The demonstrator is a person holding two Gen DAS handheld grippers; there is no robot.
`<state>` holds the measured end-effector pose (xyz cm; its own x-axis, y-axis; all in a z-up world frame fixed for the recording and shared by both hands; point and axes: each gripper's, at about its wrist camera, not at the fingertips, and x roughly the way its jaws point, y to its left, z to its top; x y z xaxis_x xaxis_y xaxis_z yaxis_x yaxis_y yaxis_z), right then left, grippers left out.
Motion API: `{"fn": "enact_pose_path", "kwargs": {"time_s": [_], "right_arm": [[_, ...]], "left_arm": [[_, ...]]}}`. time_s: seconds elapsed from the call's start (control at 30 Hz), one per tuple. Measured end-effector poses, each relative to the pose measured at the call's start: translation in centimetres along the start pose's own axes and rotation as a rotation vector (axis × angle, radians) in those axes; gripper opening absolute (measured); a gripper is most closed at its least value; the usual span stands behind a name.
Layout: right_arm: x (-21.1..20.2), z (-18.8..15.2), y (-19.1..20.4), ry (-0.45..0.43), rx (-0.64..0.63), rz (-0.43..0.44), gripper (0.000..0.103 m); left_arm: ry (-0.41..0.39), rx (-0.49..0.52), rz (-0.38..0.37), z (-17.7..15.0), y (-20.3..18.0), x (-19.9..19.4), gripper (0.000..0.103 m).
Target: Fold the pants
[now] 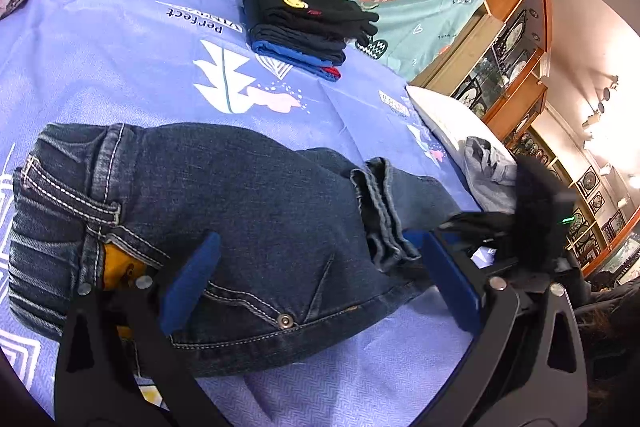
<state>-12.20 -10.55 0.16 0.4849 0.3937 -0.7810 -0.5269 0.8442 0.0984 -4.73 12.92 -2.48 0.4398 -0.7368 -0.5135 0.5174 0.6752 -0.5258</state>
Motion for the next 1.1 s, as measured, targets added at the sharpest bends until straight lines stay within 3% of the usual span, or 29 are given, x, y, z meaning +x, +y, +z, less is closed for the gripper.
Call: {"fn": "enact_pose_path", "kwargs": {"time_s": [0.1,0.17,0.2,0.27,0.33,0.4,0.47,0.53,0.67,0.77,0.87,0.97,1.1], "right_arm": [[-5.1,-0.5,-1.6,-0.095,0.051,-0.016,0.038],[-8.3,-1.2,-4.5,-0.135,0.12,-0.077,0.021],[-9.7,-1.7,-6.5,-0.133,0.166,-0.139,0.006],[-10.5,-3.1,-10.1,-0.079,0.234,-0.247,0.005],[-7.9,-5.3,-12.3,0.087,0.273,-0.221,0.004],[-4.0,-7.2,-11.3,0.216,0.215,-0.212,0.004],[-3.6,-7.1,-9.8,0.204,0.143,-0.281,0.004],[-4.9,-6.0,-10.1,0.185,0.171,-0.232,0.003],[-8.3,-3.6,-12.0,0.04,0.234,-0.243,0.004],[-7.2,-2.1,-14.6,-0.018,0.316,-0.198,0.018],[-1.8,-3.5,-17.5,0.132,0.415,-0.161,0.021],[-2.0,-3.6,-16.5,0.077,0.354,-0.167,0.029],[-4.7,-4.2,-18.0,-0.143,0.476,0.0,0.065]], "left_arm": [[0.004,0.005,0.01,0.0,-0.3,0.1,0.101],[0.003,0.002,0.01,0.0,-0.3,0.1,0.101],[0.003,0.002,0.01,0.0,-0.3,0.1,0.101],[0.003,0.002,0.009,0.0,-0.3,0.1,0.101],[0.004,0.001,0.009,0.0,-0.3,0.2,0.101],[0.008,0.0,0.014,0.0,-0.3,0.3,0.101],[0.013,-0.002,0.022,0.0,-0.3,0.4,0.101],[0.013,0.008,0.032,0.0,-0.5,0.5,0.101],[0.015,0.005,0.034,0.1,-0.5,0.6,0.101],[0.007,-0.014,0.019,0.2,-0.4,0.2,0.101],[-0.027,-0.108,-0.013,-0.2,-0.3,-1.8,0.101],[-0.041,-0.189,-0.045,-0.9,-0.7,-5.4,0.101],[-0.033,-0.303,0.008,-2.1,0.6,-8.4,0.101]]}}
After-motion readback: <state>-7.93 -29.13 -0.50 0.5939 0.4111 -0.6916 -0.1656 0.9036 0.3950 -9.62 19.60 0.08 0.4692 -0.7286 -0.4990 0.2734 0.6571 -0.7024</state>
